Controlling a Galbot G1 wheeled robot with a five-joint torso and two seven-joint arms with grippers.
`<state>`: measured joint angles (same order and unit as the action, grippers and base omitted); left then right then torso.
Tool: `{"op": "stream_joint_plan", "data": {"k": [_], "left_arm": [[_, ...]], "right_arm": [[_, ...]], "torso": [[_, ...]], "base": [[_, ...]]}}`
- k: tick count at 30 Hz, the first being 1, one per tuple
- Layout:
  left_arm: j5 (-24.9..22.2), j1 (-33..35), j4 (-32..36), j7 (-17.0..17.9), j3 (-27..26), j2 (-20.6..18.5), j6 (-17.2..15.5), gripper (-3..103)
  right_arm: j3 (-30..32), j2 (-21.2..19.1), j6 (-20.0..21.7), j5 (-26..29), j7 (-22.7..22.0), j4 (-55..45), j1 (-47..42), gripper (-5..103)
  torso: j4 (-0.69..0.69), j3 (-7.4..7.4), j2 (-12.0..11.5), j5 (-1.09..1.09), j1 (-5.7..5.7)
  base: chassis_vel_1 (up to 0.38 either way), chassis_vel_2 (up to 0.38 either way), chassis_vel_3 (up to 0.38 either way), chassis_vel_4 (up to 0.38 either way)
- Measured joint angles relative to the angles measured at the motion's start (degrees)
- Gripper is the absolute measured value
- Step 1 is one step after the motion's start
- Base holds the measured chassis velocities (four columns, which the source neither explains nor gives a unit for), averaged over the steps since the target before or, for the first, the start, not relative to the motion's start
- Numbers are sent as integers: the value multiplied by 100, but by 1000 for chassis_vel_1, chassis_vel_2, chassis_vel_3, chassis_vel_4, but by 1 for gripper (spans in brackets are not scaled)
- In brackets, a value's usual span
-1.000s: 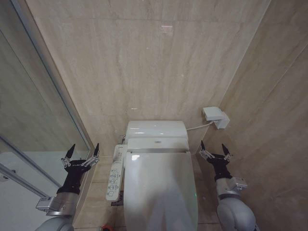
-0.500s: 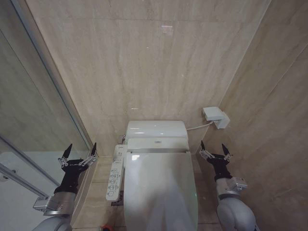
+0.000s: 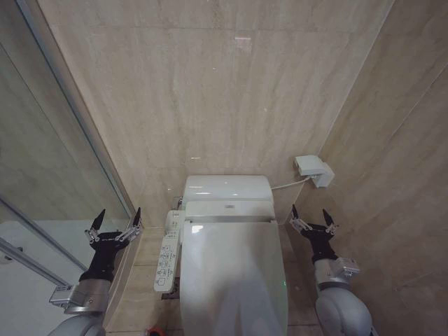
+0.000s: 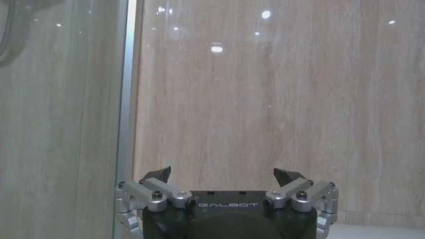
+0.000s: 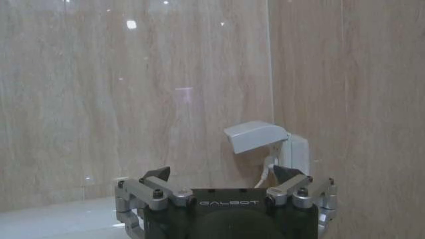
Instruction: Open the toilet lid, clean the toilet bowl with a toilet brush, close the toilet lid, and flush.
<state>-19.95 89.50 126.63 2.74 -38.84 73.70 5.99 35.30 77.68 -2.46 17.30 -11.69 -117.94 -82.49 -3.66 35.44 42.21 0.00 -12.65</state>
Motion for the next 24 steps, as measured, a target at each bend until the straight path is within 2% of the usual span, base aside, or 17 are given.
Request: {"op": "stream_joint_plan", "data": {"k": [24], "left_arm": [[5,2,-1,1,1,-2,-2,100]], "right_arm": [[0,0,0,0,0,0,0,100]], "torso": [[1,1,0,0,-1]], "base": [[9,-3,-5,7]]}}
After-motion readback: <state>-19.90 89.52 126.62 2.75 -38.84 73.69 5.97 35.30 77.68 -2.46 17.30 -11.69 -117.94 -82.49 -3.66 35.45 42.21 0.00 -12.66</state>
